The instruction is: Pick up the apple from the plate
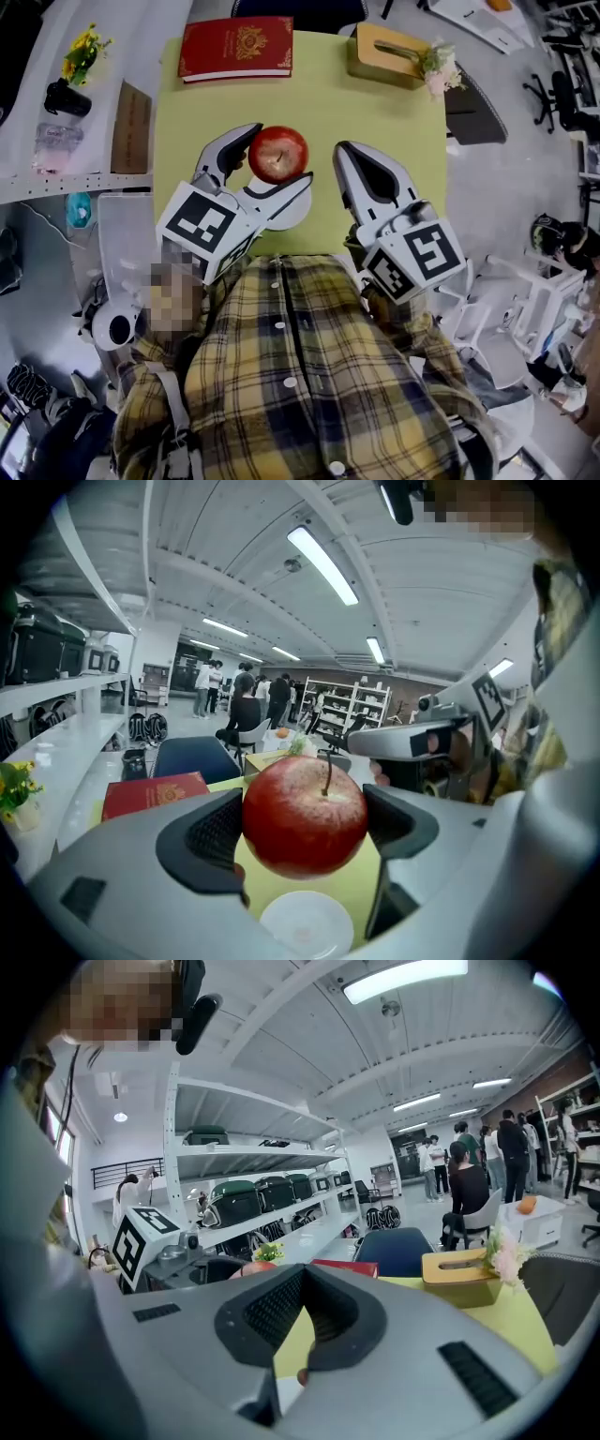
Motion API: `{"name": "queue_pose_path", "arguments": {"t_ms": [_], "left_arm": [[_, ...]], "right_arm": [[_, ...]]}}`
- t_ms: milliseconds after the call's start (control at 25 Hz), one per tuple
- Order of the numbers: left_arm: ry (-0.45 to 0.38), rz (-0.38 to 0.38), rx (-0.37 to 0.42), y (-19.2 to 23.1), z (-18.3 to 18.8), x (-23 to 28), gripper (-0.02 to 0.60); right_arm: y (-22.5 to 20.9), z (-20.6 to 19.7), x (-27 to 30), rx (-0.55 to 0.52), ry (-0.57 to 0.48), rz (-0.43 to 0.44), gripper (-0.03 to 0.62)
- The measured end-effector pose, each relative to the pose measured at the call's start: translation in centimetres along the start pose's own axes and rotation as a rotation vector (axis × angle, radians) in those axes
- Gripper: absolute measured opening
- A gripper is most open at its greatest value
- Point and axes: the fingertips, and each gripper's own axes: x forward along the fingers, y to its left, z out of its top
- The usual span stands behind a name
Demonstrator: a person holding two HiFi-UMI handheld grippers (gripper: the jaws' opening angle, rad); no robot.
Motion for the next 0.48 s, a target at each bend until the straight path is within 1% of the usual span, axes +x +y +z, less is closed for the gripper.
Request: {"name": "queue_pose_path", "arguments": {"t_ms": [120,280,480], "left_arm": [[0.004,-0.055,0.021,-0.7,1.5,-0.8,0.390],[0.024,-0.111,0.062,-1.7,2.5,-1.8,0.390],[0.014,-0.146,0.058,-1.8,2.9,-2.1,0.390]], "right_arm": [[0.2,0.6,-0.1,-0.011,-0.011,0.004,-0.003],[0.4,0.9,-0.4,-0.017,-0.016,0.007,-0.003],[0.5,0.8,-0.4,-0.017,-0.012,0.016,-0.003]]}}
